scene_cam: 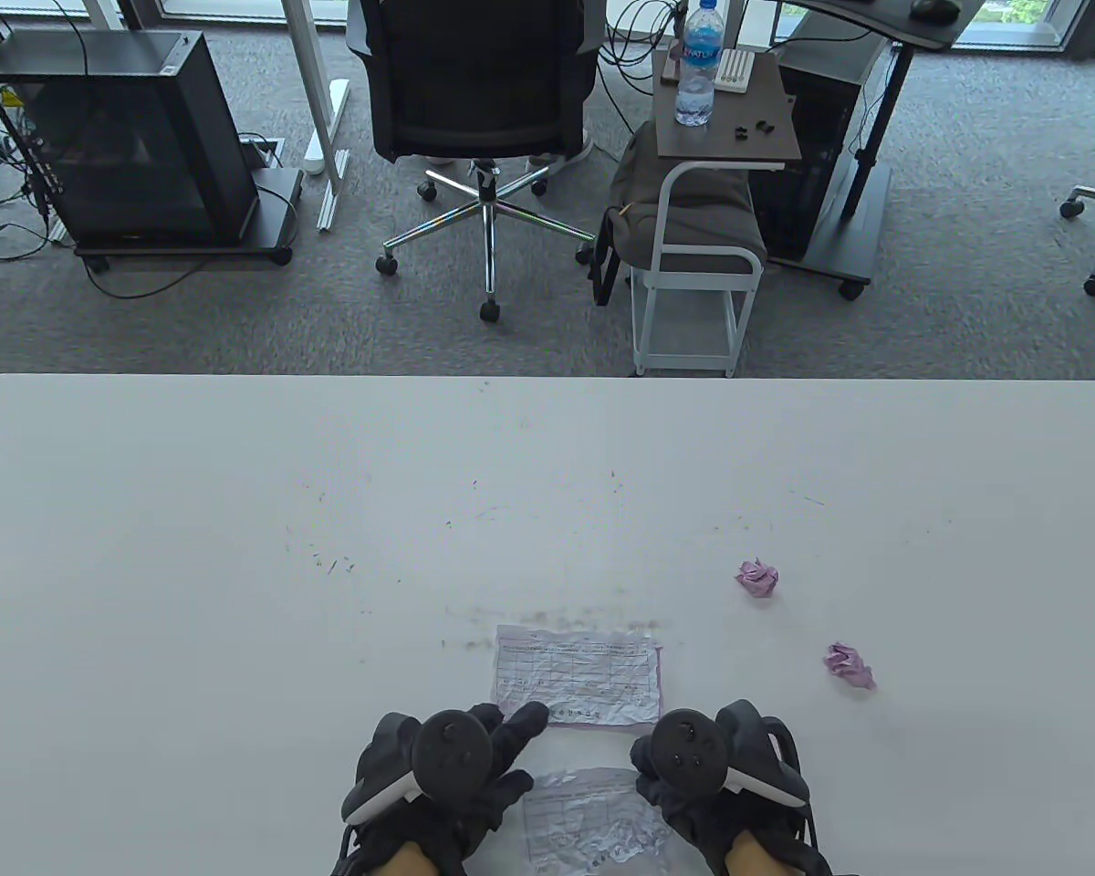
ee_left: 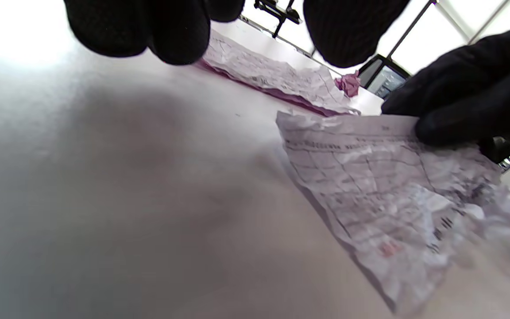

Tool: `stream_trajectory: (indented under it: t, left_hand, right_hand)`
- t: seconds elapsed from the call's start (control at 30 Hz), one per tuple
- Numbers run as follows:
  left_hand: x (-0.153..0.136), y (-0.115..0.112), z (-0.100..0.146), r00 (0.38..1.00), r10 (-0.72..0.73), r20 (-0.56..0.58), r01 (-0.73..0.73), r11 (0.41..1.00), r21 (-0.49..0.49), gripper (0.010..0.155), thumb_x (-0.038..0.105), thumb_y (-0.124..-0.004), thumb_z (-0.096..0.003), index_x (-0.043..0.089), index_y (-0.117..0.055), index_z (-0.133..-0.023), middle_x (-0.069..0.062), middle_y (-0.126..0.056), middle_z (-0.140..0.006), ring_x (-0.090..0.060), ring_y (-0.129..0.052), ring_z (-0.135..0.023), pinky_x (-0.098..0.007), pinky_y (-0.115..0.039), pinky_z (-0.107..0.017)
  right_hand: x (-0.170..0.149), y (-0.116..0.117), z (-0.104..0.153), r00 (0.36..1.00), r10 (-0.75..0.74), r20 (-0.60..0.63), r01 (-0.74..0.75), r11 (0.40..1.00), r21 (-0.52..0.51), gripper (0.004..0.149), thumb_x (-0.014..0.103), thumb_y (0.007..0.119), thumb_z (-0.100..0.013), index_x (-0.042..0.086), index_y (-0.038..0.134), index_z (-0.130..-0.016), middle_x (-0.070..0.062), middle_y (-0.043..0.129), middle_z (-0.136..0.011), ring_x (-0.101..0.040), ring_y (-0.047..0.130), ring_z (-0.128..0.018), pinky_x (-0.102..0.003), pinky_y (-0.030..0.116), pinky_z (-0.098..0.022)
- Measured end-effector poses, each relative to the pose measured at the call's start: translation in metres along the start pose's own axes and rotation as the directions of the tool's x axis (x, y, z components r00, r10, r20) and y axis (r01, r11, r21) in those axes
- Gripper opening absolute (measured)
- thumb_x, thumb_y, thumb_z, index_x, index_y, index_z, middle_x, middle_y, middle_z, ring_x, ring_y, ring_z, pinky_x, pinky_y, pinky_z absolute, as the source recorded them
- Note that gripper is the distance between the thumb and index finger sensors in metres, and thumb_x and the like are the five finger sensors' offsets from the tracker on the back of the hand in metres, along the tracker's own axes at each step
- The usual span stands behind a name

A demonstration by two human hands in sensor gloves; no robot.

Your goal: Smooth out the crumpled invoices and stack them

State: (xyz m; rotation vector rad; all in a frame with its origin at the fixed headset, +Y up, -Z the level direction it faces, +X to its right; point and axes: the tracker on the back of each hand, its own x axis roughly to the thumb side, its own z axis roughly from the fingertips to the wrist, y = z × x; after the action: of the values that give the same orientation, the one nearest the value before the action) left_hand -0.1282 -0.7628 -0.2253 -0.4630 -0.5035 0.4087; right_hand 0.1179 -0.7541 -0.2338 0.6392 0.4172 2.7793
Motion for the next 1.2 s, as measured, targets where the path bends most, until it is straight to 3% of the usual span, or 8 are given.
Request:
stream_trajectory:
  t: [0.13, 0.3, 0.4, 0.67, 0.97, 1.03, 1.13, 1.2]
  left_hand:
    - [0.017, -0.010, -0.007, 0.995, -0.083, 0.063, 0.092, 0.986, -0.142, 0.061, 0.041, -0.076, -0.0578, 0.040, -0.047, -0.111, -0.019, -0.007, -0.111, -0.060, -0.036, -0.099, -0.066, -0.055, -0.066]
    - [0.024, -0.028, -0.015, 0.970, -0.243, 0.025, 0.237, 0.910, -0.340, 0.064, 0.047, -0.074, -0.0579, 0.035, -0.044, -0.113, -0.018, 0.004, -0.108, -0.061, -0.016, -0.098, -0.066, -0.040, -0.068]
    - [0.019, -0.031, -0.016, 0.955, -0.294, -0.047, 0.260, 0.900, -0.351, 0.067, 0.043, -0.073, -0.0585, 0.039, -0.031, -0.111, -0.018, 0.006, -0.106, -0.060, -0.012, -0.097, -0.066, -0.037, -0.067]
    - [0.005, -0.030, -0.014, 0.953, -0.223, -0.206, 0.122, 0.903, -0.413, 0.078, 0.048, -0.072, -0.0563, 0.036, -0.016, -0.109, -0.019, 0.012, -0.104, -0.056, 0.004, -0.096, -0.068, -0.026, -0.066]
    - [0.000, -0.030, -0.013, 0.950, -0.208, -0.231, 0.089, 0.894, -0.438, 0.086, 0.050, -0.071, -0.0546, 0.028, -0.006, -0.106, -0.014, 0.016, -0.101, -0.051, 0.012, -0.094, -0.070, -0.020, -0.065]
    - [0.000, -0.029, -0.013, 0.951, -0.203, -0.232, 0.084, 0.895, -0.439, 0.086, 0.051, -0.072, -0.0546, 0.029, -0.006, -0.106, -0.014, 0.016, -0.101, -0.051, 0.012, -0.094, -0.070, -0.020, -0.065]
    - [0.000, -0.029, -0.013, 0.950, -0.205, -0.234, 0.083, 0.892, -0.445, 0.087, 0.051, -0.072, -0.0544, 0.029, -0.006, -0.106, -0.014, 0.016, -0.101, -0.051, 0.013, -0.094, -0.070, -0.020, -0.064]
    - [0.000, -0.028, -0.013, 0.950, -0.206, -0.236, 0.082, 0.890, -0.448, 0.087, 0.051, -0.072, -0.0543, 0.030, -0.005, -0.106, -0.013, 0.016, -0.101, -0.051, 0.013, -0.094, -0.070, -0.020, -0.064]
  right_hand:
    - [-0.002, 0.002, 0.000, 0.999, -0.034, -0.028, 0.035, 0.999, 0.011, 0.041, 0.027, 0.084, -0.049, 0.010, 0.077, -0.086, -0.009, 0.100, -0.053, -0.018, 0.099, -0.030, -0.037, 0.090, -0.025]
    - [0.000, 0.006, -0.001, 0.998, -0.048, -0.028, 0.050, 0.997, 0.052, 0.041, 0.027, 0.084, -0.049, 0.010, 0.077, -0.086, -0.009, 0.100, -0.053, -0.018, 0.099, -0.030, -0.037, 0.090, -0.025]
    - [0.000, 0.008, -0.001, 1.000, -0.024, -0.018, 0.025, 0.999, 0.048, 0.042, 0.027, 0.084, -0.049, 0.011, 0.076, -0.087, -0.010, 0.099, -0.056, -0.019, 0.099, -0.033, -0.038, 0.090, -0.027]
    - [-0.001, 0.010, -0.002, 0.997, 0.071, -0.025, -0.069, 0.996, 0.058, 0.047, 0.022, 0.083, -0.049, 0.012, 0.069, -0.092, -0.013, 0.094, -0.068, -0.025, 0.098, -0.045, -0.043, 0.088, -0.035]
    - [-0.019, 0.004, 0.005, 0.980, 0.161, -0.119, -0.154, 0.986, 0.063, 0.048, 0.022, 0.083, -0.049, 0.013, 0.067, -0.093, -0.012, 0.092, -0.071, -0.024, 0.097, -0.048, -0.043, 0.088, -0.038]
    - [-0.024, -0.001, 0.009, 0.985, 0.105, -0.139, -0.107, 0.994, -0.006, 0.049, 0.023, 0.082, -0.050, 0.012, 0.065, -0.095, -0.015, 0.088, -0.077, -0.028, 0.095, -0.053, -0.046, 0.087, -0.039]
    - [-0.016, -0.012, 0.012, 0.998, 0.019, -0.065, -0.026, 0.994, -0.108, 0.045, 0.032, 0.079, -0.052, 0.015, 0.067, -0.092, -0.022, 0.075, -0.089, -0.035, 0.087, -0.065, -0.047, 0.085, -0.042]
    - [0.005, -0.017, 0.012, 0.994, -0.063, 0.085, 0.074, 0.988, -0.134, 0.042, 0.034, 0.078, -0.053, 0.014, 0.070, -0.088, -0.025, 0.066, -0.095, -0.039, 0.082, -0.071, -0.048, 0.084, -0.044]
